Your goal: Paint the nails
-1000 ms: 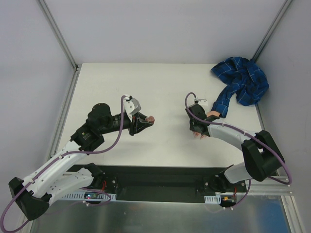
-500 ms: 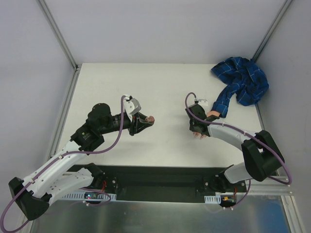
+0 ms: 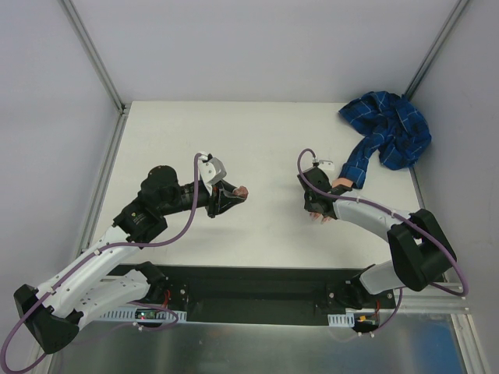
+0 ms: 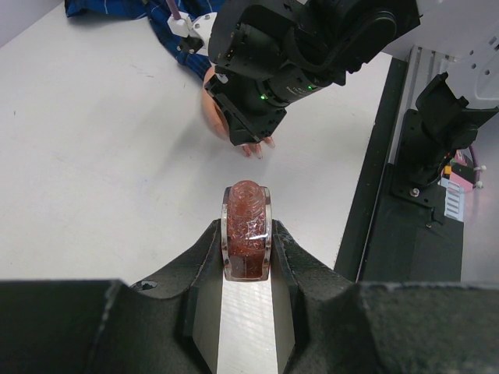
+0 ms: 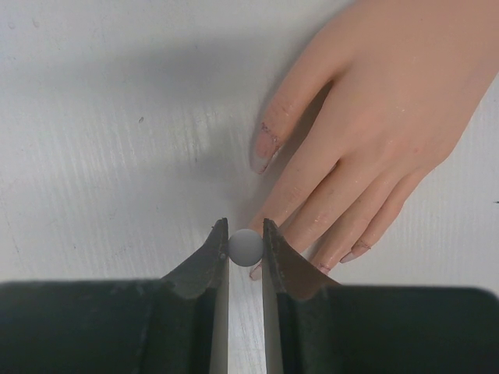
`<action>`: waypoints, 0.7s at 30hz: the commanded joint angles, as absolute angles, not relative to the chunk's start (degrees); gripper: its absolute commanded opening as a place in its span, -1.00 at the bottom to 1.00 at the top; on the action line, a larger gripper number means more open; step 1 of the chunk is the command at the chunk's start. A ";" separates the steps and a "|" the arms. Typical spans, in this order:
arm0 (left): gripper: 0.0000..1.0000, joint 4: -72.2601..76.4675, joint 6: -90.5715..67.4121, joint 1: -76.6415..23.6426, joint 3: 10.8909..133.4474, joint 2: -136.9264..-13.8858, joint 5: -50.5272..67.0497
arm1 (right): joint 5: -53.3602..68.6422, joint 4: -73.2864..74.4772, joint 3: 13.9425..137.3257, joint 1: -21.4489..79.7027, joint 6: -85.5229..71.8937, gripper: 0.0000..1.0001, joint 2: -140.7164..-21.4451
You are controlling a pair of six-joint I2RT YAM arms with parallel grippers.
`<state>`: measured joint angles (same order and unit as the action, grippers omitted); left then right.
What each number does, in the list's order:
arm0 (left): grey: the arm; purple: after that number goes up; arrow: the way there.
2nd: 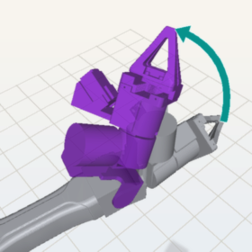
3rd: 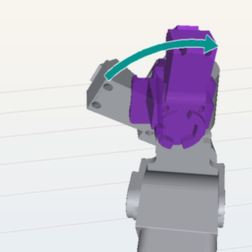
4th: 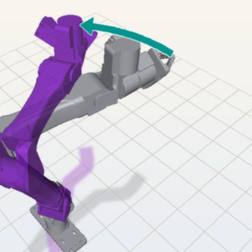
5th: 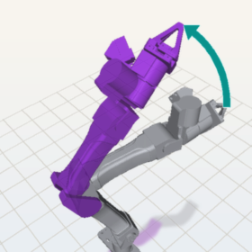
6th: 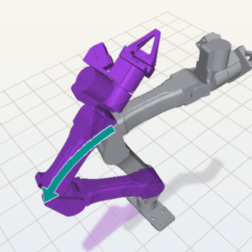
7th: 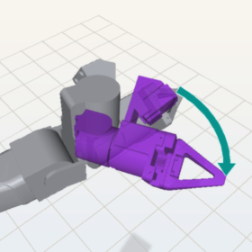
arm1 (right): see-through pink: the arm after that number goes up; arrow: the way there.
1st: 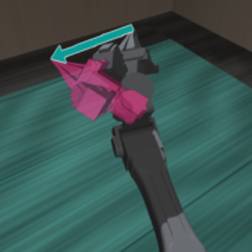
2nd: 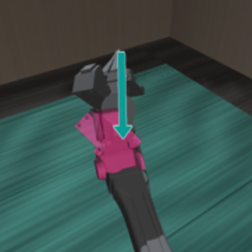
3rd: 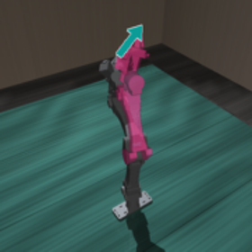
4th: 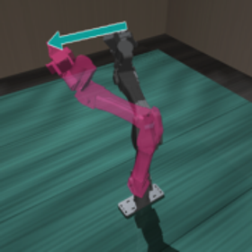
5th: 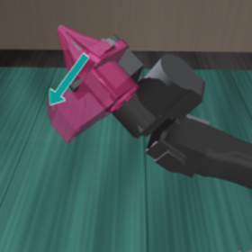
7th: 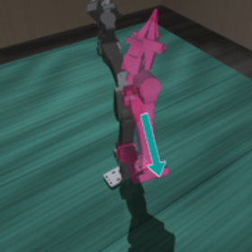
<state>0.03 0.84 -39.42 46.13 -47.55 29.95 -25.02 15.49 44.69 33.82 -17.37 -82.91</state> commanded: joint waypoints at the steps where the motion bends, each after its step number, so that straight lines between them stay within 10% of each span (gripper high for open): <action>1: -1.00 1.41 0.18 -39.90 47.46 -47.02 31.64 | -24.87 16.00 44.21 33.49 -18.46 -0.99 -81.12; 21: -1.00 1.41 0.18 -39.90 47.55 -47.37 31.73 | -24.96 13.98 43.68 33.49 -17.75 -0.99 -80.33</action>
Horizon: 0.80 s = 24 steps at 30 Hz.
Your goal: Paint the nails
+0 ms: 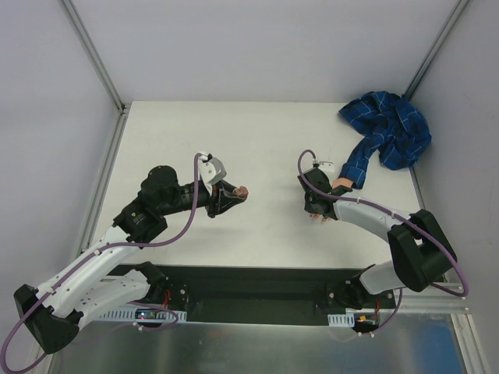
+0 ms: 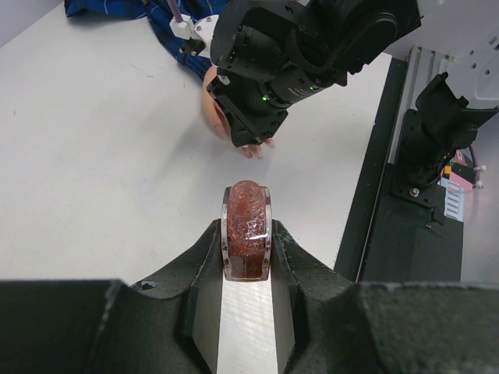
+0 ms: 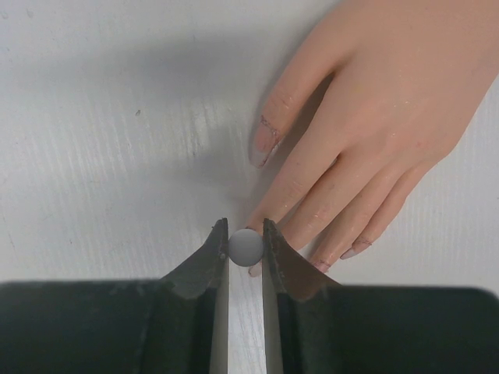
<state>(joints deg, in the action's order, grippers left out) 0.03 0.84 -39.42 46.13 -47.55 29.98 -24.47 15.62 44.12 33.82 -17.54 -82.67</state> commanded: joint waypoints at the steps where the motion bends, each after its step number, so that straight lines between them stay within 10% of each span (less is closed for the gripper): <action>1: -1.00 1.41 0.18 -39.90 47.55 -47.37 31.73 | -25.13 13.80 43.86 33.49 -17.58 -0.99 -80.16; 24: -1.00 1.41 0.09 -39.82 47.46 -47.37 31.64 | -28.48 14.77 46.14 32.96 -16.96 -0.99 -81.48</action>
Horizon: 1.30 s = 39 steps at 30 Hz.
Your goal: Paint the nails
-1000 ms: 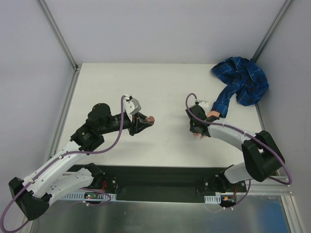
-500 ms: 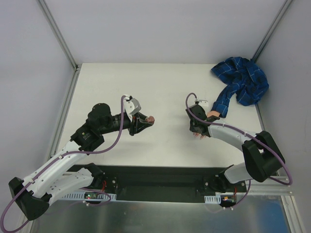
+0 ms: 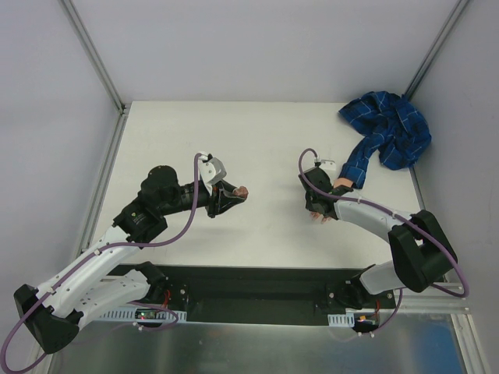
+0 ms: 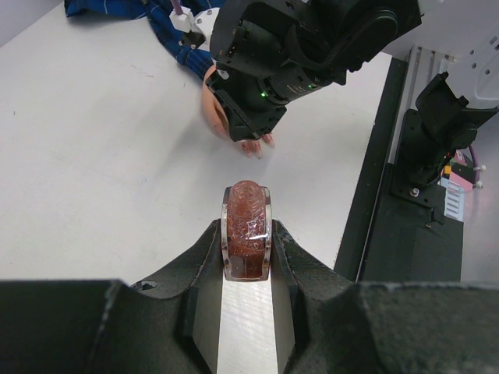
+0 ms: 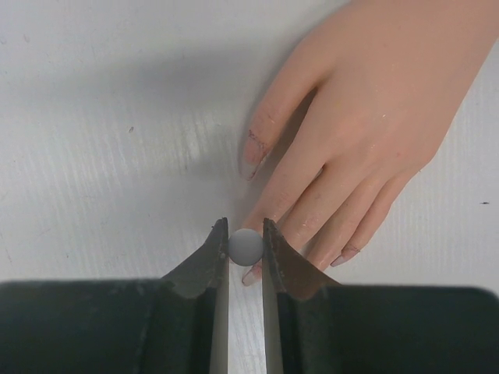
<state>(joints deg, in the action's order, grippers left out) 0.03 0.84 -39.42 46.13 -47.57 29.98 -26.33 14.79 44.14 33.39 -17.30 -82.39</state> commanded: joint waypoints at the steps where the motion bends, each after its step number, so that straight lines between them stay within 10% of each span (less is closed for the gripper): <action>1: -1.00 1.41 0.17 -39.90 47.55 -47.37 31.81 | -28.48 14.94 46.23 32.87 -16.88 -0.99 -81.47; 39: -1.00 1.41 0.18 -39.90 47.55 -47.20 31.90 | -24.35 14.33 44.21 32.70 -17.49 -0.99 -80.33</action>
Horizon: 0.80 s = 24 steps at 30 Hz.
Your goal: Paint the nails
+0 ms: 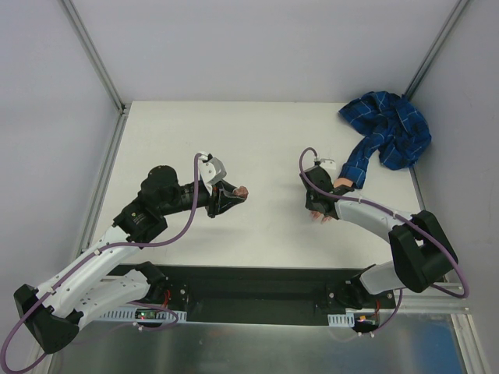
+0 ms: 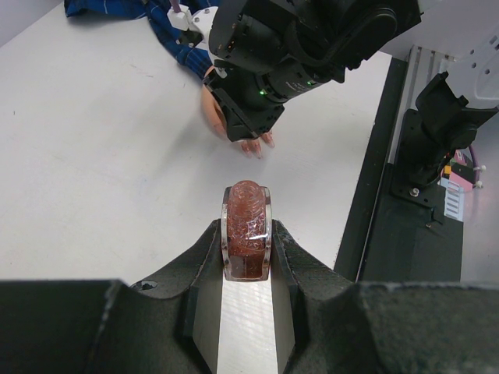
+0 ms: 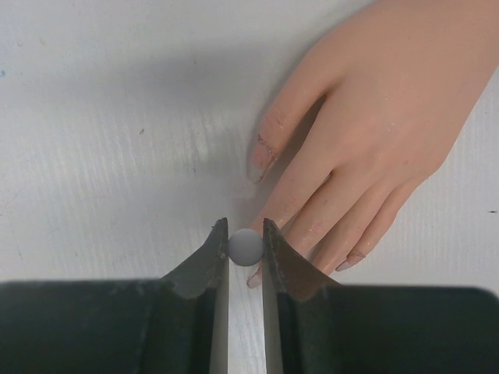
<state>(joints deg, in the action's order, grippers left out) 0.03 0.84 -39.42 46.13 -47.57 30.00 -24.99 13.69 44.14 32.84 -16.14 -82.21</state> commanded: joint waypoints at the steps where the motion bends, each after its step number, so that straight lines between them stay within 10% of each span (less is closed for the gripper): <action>1: -1.00 1.41 0.18 -39.90 47.55 -47.11 31.82 | -24.17 14.24 44.12 32.78 -17.49 -0.99 -80.25; 24: -1.00 1.41 0.09 -39.90 47.55 -47.37 32.26 | -25.57 14.85 45.35 33.13 -18.37 -0.99 -80.86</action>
